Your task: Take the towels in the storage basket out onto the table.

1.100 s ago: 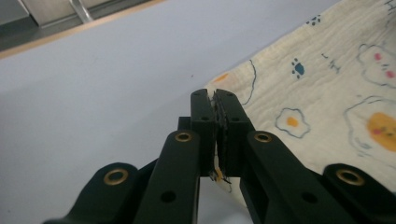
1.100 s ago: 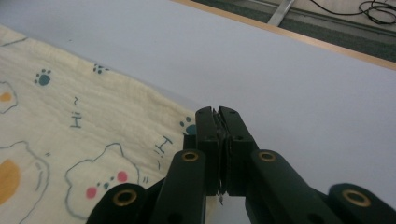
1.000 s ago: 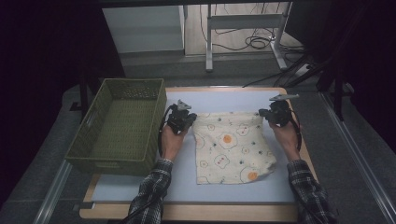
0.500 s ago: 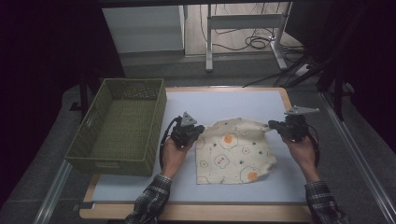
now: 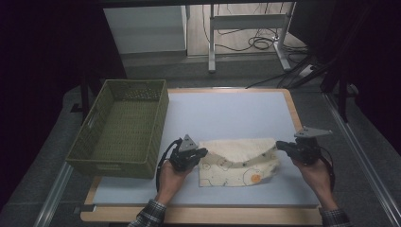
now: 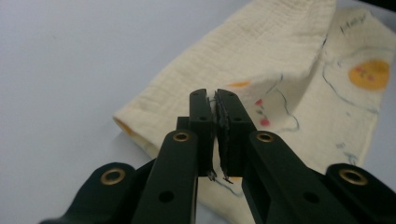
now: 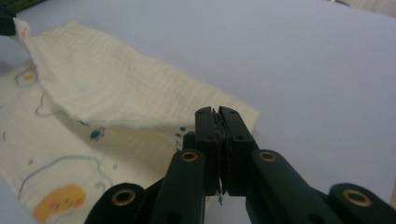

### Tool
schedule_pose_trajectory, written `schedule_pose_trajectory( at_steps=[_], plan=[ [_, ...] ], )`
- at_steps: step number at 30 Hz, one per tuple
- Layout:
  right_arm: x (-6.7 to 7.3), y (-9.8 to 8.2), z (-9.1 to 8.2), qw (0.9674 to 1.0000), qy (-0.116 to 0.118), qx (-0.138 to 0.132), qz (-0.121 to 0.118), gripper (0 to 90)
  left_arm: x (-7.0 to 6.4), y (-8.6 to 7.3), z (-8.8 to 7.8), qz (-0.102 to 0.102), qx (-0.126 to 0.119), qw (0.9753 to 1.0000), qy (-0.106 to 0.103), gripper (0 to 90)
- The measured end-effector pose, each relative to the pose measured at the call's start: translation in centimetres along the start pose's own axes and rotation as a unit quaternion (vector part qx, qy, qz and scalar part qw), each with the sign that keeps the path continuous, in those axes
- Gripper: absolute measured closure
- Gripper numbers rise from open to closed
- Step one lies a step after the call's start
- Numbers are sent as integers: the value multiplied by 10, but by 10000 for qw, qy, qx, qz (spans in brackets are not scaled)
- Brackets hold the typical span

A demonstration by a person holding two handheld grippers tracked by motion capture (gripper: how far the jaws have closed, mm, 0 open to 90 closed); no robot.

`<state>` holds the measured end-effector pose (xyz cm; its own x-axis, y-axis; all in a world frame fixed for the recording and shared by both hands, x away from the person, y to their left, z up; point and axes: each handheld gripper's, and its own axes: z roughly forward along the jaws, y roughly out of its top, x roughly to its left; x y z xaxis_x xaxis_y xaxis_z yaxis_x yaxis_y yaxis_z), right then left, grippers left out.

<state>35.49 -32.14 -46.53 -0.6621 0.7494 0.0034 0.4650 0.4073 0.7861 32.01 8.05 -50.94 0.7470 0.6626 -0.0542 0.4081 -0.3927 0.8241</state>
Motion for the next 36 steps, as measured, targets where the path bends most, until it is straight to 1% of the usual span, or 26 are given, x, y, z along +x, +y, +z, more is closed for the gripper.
schedule_pose_trajectory(
  at_steps=[4, 5, 6, 8, 10, 12, 13, 15, 17, 19, 22, 24, 25, 26, 27, 29, 30, 31, 34, 35, 36],
  plan=[
    [7, -14, -1, 9998, 80, 176, -33, 862, -10, -9, 2, 104, 137, 9998, -26, 852],
    [9, -19, 0, 9996, 137, 252, -15, 842, -13, -12, 5, 148, 214, 9997, -17, 851],
    [10, -23, 2, 9993, 117, 340, -36, 778, -14, -14, 6, 173, 261, 9995, -8, 846],
    [12, -28, 1, 9992, 29, 391, -72, 737, -17, -17, 10, 247, 388, 9989, 11, 834],
    [11, -32, -4, 9993, -26, 360, -73, 704, -19, -20, 12, 309, 510, 9982, 26, 815],
    [9, -36, -14, 9995, -117, 299, -12, 691, -20, -23, 15, 305, 595, 9978, 26, 799],
    [8, -40, -19, 9995, -126, 279, 47, 689, -20, -24, 16, 293, 616, 9977, 17, 785],
    [8, -45, -24, 9995, -105, 275, 102, 689, -20, -26, 18, 288, 634, 9976, 10, 765],
    [11, -53, -27, 9994, -13, 312, 167, 689, -19, -27, 19, 248, 594, 9979, -2, 754],
    [16, -61, -26, 9991, 130, 361, 167, 688, -19, -27, 19, 223, 578, 9981, -23, 749],
    [24, -71, -17, 9986, 313, 402, 167, 651, -18, -28, 19, 181, 554, 9983, -46, 742],
    [28, -75, -8, 9982, 410, 412, 149, 625, -19, -28, 19, 187, 558, 9983, -36, 741],
    [29, -75, -5, 9982, 412, 417, 131, 626, -19, -28, 19, 186, 557, 9983, -37, 740],
    [31, -75, -2, 9986, 370, 384, 45, 654, -18, -28, 19, 180, 557, 9983, -45, 740],
    [33, -75, -1, 9988, 296, 378, -7, 711, -18, -28, 19, 175, 557, 9983, -50, 740],
    [37, -74, 0, 9990, 67, 393, -185, 823, -18, -28, 19, 162, 557, 9983, -57, 740],
    [38, -74, 0, 9989, 148, 402, -178, 889, -18, -28, 19, 164, 557, 9983, -56, 740],
    [39, -74, 0, 9989, 181, 405, -164, 898, -18, -28, 19, 170, 554, 9983, -50, 740],
    [43, -73, -4, 9986, 140, 443, -250, 899, -18, -28, 19, 169, 554, 9983, -51, 740],
    [44, -73, -8, 9988, 135, 401, -248, 900, -18, -28, 19, 167, 553, 9983, -52, 740],
    [44, -71, -16, 9990, 91, 355, -250, 900, -18, -28, 19, 165, 557, 9983, -54, 740]
  ],
)
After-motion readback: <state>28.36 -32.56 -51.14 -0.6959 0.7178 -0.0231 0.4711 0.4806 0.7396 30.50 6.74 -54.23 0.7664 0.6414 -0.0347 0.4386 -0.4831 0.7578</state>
